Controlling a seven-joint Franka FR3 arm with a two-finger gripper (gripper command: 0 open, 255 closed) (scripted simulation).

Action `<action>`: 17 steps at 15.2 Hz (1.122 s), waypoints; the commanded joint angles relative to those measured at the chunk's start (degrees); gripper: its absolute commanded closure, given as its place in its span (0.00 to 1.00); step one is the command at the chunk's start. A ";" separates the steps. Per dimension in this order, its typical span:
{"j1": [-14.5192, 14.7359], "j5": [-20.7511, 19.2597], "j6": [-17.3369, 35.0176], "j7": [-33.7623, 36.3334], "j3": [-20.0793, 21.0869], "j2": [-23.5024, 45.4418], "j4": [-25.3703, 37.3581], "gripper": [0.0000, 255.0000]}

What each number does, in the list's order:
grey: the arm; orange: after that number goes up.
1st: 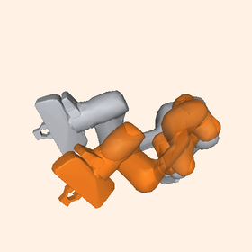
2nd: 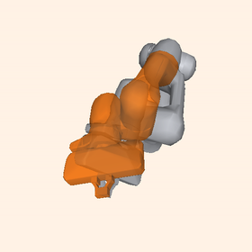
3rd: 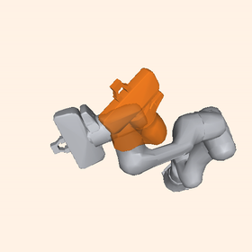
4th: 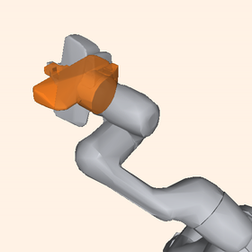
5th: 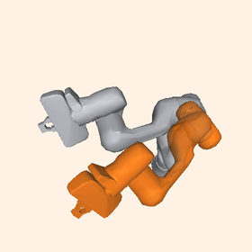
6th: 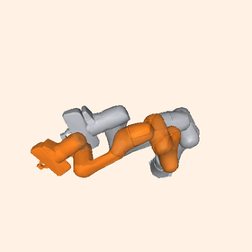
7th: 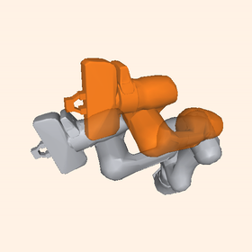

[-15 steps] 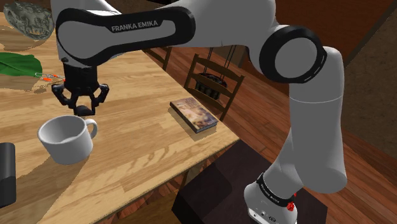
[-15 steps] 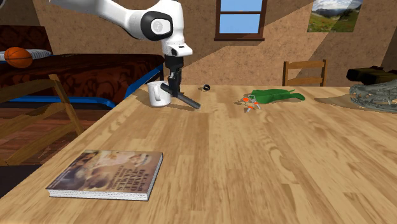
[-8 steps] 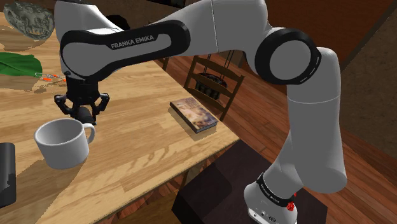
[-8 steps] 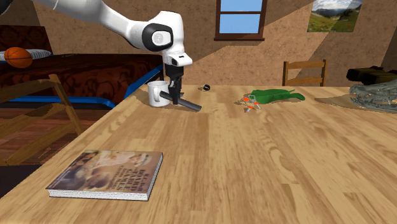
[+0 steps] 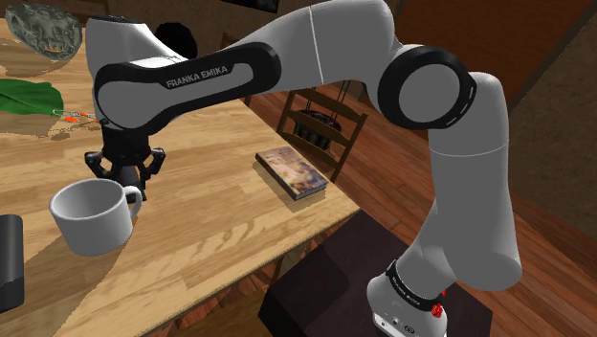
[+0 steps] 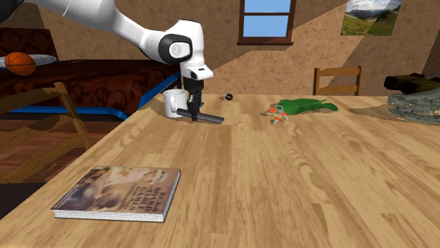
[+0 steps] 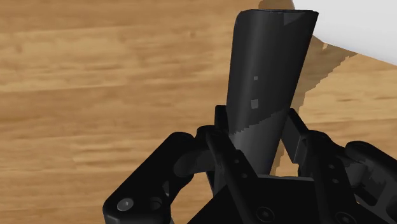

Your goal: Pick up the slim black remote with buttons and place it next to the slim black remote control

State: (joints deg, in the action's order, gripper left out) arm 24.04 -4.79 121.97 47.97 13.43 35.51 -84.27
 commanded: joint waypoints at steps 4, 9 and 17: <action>-0.01 -0.03 -0.06 0.02 -0.05 0.12 0.11 0.00; -0.17 0.17 -1.40 -0.10 0.07 -0.85 0.49 0.00; -0.48 0.66 -5.50 -0.39 0.35 -3.08 2.40 0.00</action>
State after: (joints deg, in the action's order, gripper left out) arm 23.54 -4.13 116.55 47.58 13.78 32.41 -81.97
